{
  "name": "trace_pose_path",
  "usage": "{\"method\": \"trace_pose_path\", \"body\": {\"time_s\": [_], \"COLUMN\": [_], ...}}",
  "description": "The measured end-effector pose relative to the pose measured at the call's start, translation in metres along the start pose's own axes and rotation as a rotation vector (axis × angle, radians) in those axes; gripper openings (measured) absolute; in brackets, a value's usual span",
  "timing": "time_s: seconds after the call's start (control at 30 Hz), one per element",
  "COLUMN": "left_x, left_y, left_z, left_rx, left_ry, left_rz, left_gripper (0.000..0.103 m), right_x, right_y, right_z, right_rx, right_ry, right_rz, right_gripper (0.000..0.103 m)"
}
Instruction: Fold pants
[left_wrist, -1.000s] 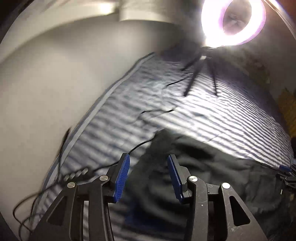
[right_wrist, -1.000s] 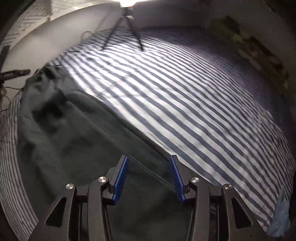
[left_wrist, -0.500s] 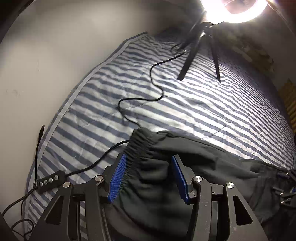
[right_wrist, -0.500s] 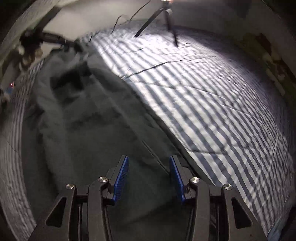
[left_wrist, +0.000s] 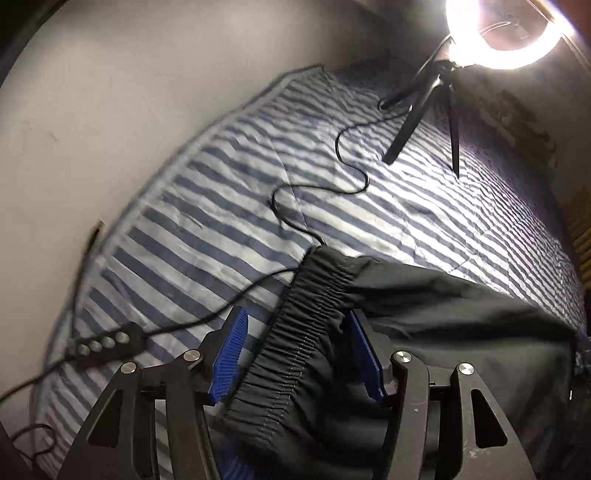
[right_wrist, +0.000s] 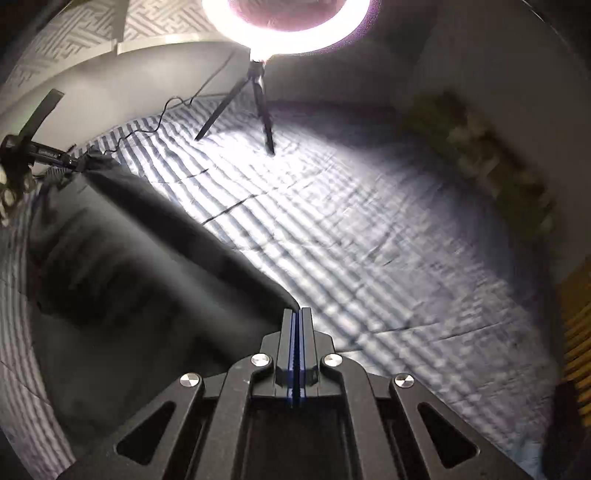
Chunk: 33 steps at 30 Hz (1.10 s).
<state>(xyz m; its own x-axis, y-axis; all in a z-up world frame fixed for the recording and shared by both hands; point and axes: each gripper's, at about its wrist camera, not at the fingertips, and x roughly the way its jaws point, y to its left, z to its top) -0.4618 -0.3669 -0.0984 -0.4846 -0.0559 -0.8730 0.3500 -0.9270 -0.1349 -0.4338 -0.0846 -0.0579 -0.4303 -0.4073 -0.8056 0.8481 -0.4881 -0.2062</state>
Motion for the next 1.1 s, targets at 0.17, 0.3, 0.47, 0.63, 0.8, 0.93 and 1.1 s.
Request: {"method": "trace_pose_path", "body": {"time_s": [0.17,0.3,0.47,0.63,0.8,0.93,1.1], "left_x": [-0.030,-0.045,-0.031,-0.015,-0.013,-0.016,-0.026], "left_y": [0.020,0.033,0.028,0.014,0.019,0.014,0.019], "left_z": [0.003,-0.009,-0.028,-0.037,-0.030,-0.031,-0.033], "left_rx": [-0.012,-0.006,0.038,0.058,0.044,0.084,0.055], "left_ry": [-0.046,-0.021,0.042,0.073,0.049,0.059,0.068], "left_rz": [-0.004,-0.037,-0.029,0.017,0.127,0.110,0.108], "left_gripper": [0.060,0.059,0.059,0.032,0.030,0.031,0.042], "right_x": [0.011,-0.028,-0.069,-0.071,-0.043,-0.056,-0.088], "right_y": [0.023,0.040,0.084,0.114,0.117,0.090,0.077], "right_z": [-0.015,-0.027,-0.068,-0.103,-0.121,-0.129,-0.141], "right_rx": [-0.099,-0.095,-0.114,-0.121,-0.185,-0.063,0.035], "right_ry": [0.060,-0.001,0.011,0.087,0.208,0.235,0.176], "right_rz": [-0.072,-0.016,0.177,0.297,0.160,0.241,0.285], "right_gripper": [0.020,0.024,0.025,0.026,0.026,0.026,0.026]}}
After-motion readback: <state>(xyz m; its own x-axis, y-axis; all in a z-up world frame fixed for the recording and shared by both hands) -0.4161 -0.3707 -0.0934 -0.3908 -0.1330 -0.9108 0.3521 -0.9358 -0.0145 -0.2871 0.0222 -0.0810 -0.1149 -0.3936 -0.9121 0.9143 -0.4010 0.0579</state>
